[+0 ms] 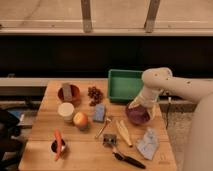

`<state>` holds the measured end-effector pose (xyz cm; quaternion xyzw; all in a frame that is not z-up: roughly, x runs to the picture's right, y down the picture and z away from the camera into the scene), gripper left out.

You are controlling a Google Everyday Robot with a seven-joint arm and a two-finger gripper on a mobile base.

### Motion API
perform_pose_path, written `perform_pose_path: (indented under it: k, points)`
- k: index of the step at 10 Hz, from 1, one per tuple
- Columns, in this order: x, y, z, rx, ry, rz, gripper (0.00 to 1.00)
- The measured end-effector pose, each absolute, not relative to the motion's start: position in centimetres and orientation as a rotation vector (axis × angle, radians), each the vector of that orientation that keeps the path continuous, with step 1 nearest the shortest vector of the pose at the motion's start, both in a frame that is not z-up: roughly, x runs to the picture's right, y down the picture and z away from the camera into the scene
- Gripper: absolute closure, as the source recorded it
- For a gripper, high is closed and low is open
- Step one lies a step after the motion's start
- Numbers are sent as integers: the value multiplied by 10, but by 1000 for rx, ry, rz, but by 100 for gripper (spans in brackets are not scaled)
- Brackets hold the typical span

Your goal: Place pepper in purple bowl

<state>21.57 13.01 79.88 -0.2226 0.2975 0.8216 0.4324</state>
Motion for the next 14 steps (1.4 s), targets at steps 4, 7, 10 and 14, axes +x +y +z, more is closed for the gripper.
perform_pose_path:
  k: [4,7,10,14]
  points:
    - [216,130,799,-555,741,2048,20]
    - [216,130,799,-555,741,2048,20]
    - [216,130,799,-555,741,2048,20]
    - [216,131,797,-540,738,2032,20]
